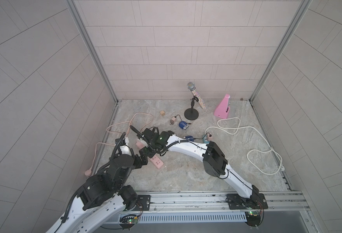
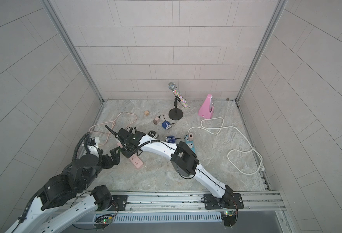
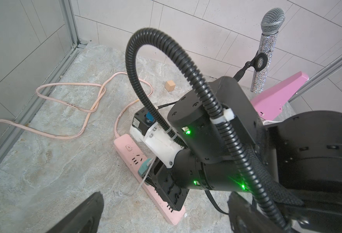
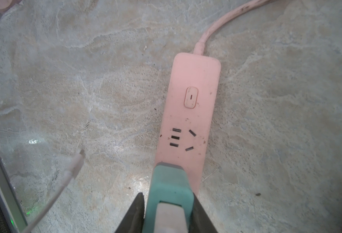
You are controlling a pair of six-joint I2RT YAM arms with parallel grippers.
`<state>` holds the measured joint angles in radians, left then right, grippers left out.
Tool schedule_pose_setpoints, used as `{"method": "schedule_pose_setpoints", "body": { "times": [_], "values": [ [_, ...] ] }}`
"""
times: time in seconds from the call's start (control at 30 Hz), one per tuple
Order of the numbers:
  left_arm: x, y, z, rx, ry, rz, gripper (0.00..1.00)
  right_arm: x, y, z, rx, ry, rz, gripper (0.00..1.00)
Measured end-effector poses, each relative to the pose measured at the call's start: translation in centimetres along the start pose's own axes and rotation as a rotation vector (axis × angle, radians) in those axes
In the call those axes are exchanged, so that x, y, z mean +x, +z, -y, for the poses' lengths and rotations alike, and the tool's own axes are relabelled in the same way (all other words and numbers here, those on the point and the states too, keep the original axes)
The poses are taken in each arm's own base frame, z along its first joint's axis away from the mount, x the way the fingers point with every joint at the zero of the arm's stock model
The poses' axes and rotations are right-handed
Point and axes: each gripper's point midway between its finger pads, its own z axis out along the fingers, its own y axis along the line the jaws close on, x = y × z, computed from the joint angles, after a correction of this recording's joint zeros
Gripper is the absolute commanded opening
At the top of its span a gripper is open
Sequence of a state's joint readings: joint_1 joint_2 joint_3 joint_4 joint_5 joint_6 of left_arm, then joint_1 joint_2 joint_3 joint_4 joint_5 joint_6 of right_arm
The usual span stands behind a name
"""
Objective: Unplug the electric shaver
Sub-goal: Pick up the socket from the center of the board, then remove the plug from the socket.
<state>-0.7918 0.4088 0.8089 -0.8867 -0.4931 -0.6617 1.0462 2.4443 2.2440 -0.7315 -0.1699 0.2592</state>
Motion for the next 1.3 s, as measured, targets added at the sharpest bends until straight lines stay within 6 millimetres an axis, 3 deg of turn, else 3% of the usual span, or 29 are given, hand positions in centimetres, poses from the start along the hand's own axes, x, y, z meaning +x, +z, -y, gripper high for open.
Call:
{"method": "schedule_pose_setpoints", "body": {
  "times": [0.2,0.5,0.77,1.0,1.3],
  "values": [
    [0.5,0.1,-0.2,0.001,-0.002,-0.003,1.00,0.8,-0.7,1.7,-0.038,0.060,-0.006,0.24],
    [1.9,1.2,0.3,0.022,-0.015,-0.028,1.00,4.0,-3.8,7.8,-0.061,0.188,-0.021,0.16],
    [4.4,2.8,0.7,0.038,-0.020,-0.083,1.00,5.3,-6.0,7.3,-0.215,0.273,0.010,0.13],
    [4.3,2.8,1.0,0.063,-0.049,-0.068,1.00,4.3,-8.1,7.1,-0.371,0.355,0.096,0.12],
    [7.1,4.4,1.3,0.125,-0.109,-0.082,1.00,2.5,-11.8,7.5,-0.602,0.487,0.267,0.12]
  ]
}}
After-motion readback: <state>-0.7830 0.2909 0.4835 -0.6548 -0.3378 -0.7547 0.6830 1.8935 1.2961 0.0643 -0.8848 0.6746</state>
